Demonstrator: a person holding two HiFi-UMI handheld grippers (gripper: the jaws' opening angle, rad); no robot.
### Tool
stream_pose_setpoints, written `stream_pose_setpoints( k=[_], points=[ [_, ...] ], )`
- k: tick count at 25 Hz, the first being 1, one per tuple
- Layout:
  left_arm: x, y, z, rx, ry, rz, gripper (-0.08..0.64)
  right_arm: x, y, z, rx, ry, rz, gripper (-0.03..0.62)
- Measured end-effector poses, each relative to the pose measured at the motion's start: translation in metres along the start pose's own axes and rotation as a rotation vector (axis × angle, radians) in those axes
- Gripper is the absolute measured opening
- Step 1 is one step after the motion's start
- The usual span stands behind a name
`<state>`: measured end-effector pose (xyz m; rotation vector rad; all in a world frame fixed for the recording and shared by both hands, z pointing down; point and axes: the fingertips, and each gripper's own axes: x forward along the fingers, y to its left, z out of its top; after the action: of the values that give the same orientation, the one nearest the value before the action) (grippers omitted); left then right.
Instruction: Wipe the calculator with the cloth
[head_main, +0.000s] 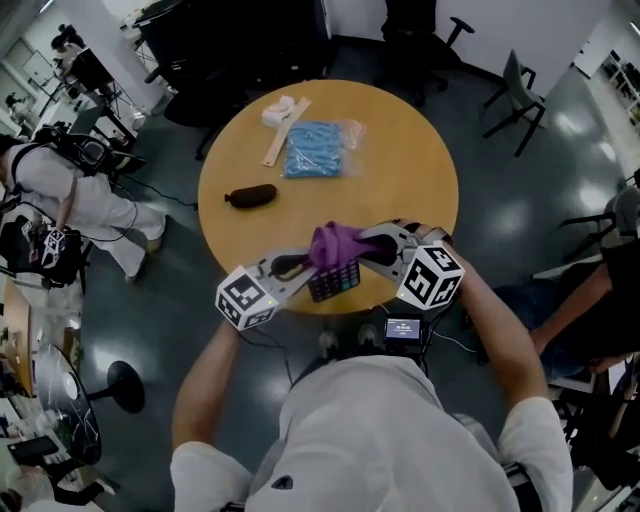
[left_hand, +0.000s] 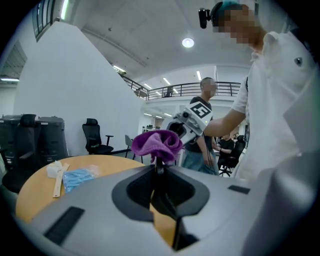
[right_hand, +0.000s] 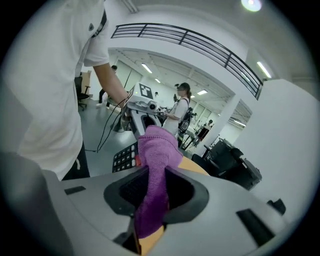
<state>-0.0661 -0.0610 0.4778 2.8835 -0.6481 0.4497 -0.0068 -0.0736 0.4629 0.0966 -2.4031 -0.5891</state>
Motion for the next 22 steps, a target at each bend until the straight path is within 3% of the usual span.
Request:
stream_pose_setpoints(
  k=[4, 15, 18, 22],
  points=[
    [-0.002, 0.002, 0.012, 0.006, -0.044, 0.019, 0.054, -0.011, -0.011, -0.006, 0.174, -0.080, -0.050, 0.097],
    [-0.005, 0.005, 0.033, -0.014, -0.159, 0.071, 0.054, -0.010, 0.001, -0.040, 0.792, -0.375, -0.114, 0.097],
    [-0.005, 0.008, 0.035, -0.027, -0.180, 0.090, 0.054, -0.006, 0.011, -0.047, 0.901, -0.429, -0.111, 0.097],
    [-0.004, 0.010, 0.036, -0.043, -0.192, 0.099, 0.054, 0.000, 0.028, -0.057, 0.964, -0.433, -0.085, 0.097]
  ],
)
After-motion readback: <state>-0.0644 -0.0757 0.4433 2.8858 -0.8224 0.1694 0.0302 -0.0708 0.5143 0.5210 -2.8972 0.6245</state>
